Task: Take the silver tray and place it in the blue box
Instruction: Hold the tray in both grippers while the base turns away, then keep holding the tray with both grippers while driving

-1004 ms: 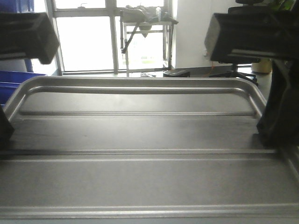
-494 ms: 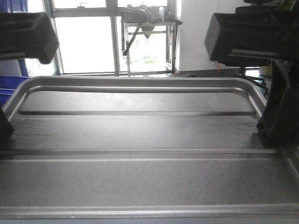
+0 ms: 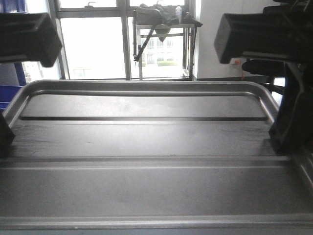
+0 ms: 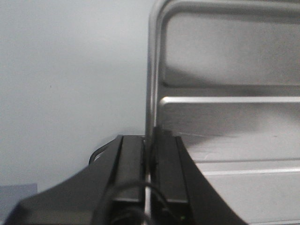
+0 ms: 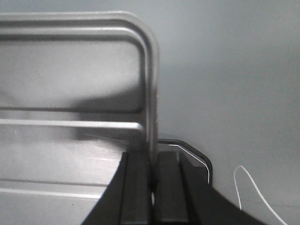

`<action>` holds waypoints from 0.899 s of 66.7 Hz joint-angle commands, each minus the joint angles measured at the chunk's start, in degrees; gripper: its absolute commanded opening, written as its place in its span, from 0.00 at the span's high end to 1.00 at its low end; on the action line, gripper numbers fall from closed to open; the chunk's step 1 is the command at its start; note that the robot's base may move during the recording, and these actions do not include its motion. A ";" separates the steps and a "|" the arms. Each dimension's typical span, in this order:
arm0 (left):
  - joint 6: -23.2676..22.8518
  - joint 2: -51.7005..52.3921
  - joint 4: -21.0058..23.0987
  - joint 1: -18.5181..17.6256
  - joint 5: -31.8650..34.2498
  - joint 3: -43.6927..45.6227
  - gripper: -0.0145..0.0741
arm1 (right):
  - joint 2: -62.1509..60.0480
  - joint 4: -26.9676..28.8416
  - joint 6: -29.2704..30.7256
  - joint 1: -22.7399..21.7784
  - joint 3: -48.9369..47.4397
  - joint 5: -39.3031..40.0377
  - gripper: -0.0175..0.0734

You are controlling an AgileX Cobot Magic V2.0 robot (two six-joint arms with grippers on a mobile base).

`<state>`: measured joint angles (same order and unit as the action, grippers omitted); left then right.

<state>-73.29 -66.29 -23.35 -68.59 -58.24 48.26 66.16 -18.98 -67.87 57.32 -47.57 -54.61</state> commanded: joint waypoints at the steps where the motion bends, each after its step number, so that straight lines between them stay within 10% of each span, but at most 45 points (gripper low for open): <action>1: -0.63 1.32 -1.82 -0.51 1.41 1.60 0.84 | -1.23 -2.12 0.14 0.22 -1.40 1.71 0.75; 60: -0.63 1.32 -1.82 -0.51 1.41 1.60 0.84 | -1.23 -2.12 0.14 0.22 -1.40 1.70 0.75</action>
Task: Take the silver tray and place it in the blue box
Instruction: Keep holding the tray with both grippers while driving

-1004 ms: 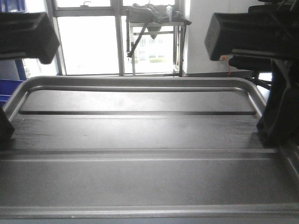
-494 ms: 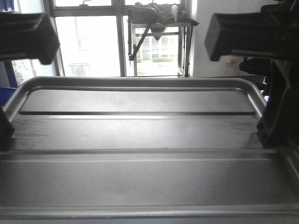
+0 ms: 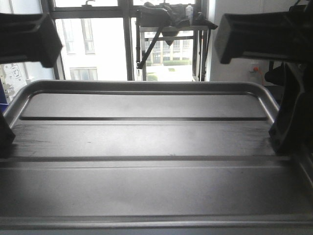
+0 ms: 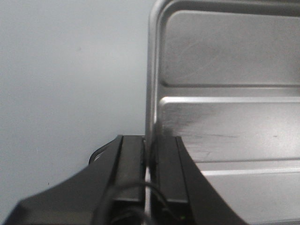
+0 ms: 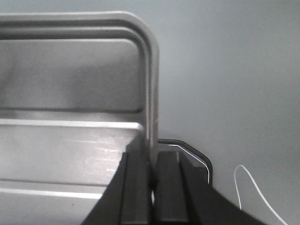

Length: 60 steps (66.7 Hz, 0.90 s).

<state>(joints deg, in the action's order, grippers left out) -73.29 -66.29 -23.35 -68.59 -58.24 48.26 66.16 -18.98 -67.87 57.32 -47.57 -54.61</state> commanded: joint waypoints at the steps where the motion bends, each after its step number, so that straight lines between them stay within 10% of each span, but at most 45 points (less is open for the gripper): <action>1: -0.63 1.32 -1.82 -0.51 1.41 1.60 0.84 | -1.23 -2.12 0.14 0.22 -1.40 1.70 0.75; 60: -0.63 1.32 -1.82 -0.51 1.41 1.60 0.84 | -1.23 -2.12 0.14 0.22 -1.40 1.64 0.75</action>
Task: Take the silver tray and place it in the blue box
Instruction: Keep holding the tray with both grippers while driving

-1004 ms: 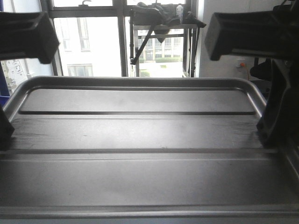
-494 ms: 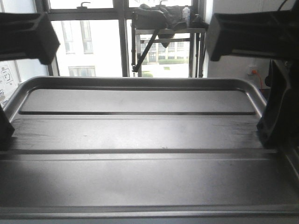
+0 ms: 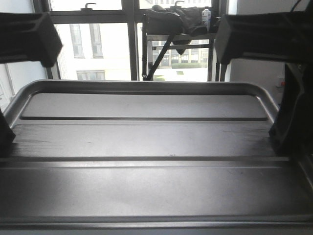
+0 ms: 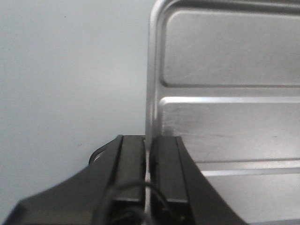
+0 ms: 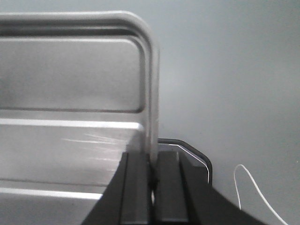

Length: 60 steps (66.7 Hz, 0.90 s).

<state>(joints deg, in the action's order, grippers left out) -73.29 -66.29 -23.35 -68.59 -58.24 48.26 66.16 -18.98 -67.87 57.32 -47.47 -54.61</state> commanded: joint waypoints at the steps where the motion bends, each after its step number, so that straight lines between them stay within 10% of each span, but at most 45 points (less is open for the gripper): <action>1: -0.63 1.32 -1.82 -0.51 1.41 1.60 0.84 | -1.23 -2.12 0.14 0.22 -1.49 1.64 0.75; 60: -0.63 1.32 -1.82 -0.51 1.41 1.60 0.84 | -1.23 -2.12 0.14 0.17 -1.49 1.70 0.75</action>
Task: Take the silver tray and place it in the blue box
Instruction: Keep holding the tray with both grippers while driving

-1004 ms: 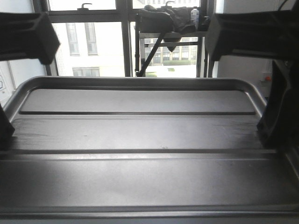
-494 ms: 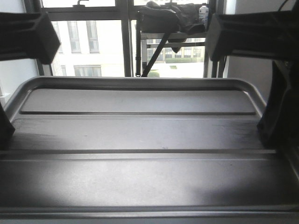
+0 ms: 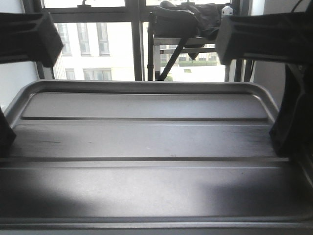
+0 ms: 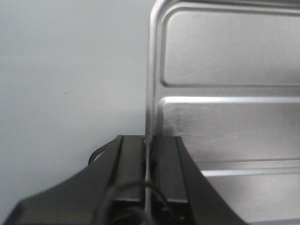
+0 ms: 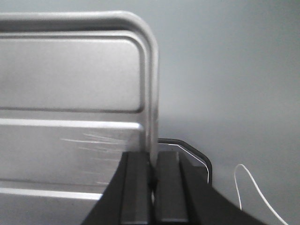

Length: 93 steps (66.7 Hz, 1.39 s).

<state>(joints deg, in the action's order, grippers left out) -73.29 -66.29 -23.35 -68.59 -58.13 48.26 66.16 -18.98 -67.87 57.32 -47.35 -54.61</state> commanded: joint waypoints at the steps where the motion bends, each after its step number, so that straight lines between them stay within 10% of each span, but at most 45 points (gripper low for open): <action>1: -0.63 1.32 -1.82 -0.51 1.31 1.60 0.84 | -1.23 -2.12 0.14 0.17 -1.62 1.70 0.75; 93: -0.63 1.32 -1.82 -0.51 1.31 1.60 0.84 | -1.23 -2.12 0.14 0.17 -1.62 1.70 0.75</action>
<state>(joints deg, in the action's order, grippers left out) -73.29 -66.29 -23.35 -68.59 -57.92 48.26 66.16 -19.00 -67.90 57.32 -47.35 -54.61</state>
